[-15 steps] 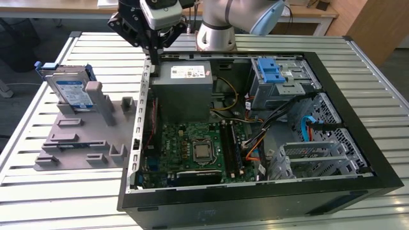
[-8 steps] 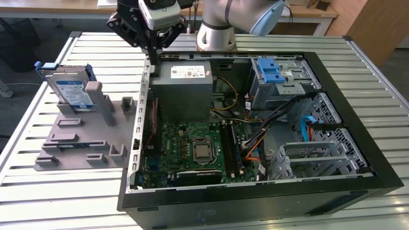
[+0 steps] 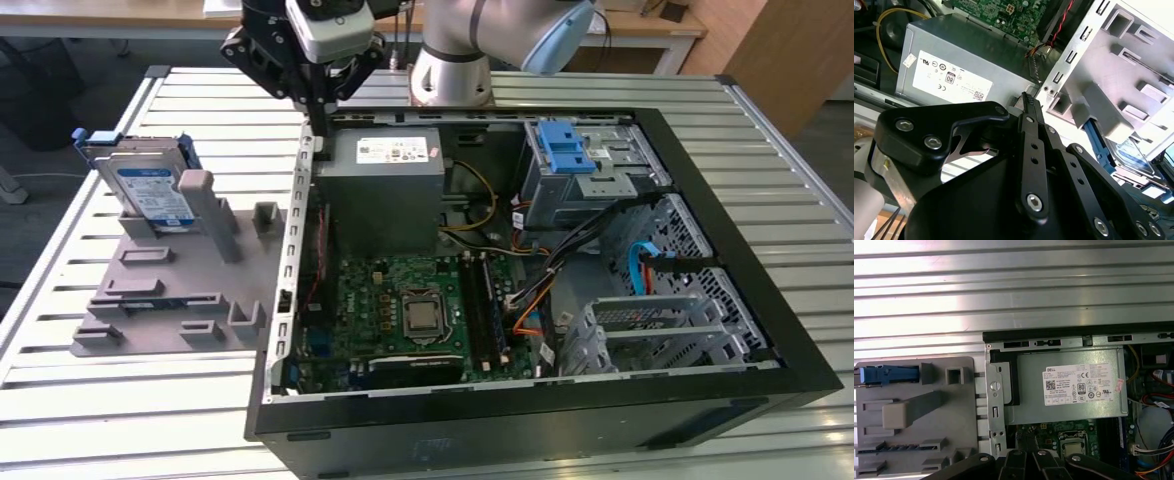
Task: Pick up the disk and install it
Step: 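Reach for the disk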
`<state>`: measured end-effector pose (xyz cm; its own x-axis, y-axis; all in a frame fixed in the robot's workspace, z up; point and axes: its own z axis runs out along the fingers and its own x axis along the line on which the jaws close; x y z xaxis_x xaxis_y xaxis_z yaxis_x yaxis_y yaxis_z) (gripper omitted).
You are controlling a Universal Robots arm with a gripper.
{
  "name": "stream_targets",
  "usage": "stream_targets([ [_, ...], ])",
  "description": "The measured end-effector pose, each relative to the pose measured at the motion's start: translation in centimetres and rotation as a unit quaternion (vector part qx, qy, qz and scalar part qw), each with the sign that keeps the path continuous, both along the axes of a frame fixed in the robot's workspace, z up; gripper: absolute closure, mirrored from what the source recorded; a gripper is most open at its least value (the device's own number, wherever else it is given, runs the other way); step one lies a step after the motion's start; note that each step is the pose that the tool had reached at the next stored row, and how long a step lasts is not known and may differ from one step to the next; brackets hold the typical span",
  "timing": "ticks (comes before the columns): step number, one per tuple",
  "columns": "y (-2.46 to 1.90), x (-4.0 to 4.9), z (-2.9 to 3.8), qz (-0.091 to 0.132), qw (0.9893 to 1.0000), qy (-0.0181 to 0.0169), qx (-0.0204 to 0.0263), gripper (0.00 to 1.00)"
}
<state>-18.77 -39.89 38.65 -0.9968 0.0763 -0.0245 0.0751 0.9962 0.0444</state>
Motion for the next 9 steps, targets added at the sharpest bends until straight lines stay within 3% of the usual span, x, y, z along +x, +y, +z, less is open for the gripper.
stream_targets([
  [9, 0.0, -0.21, -0.03, 0.0, 1.0, 0.0, 0.0, 0.89],
])
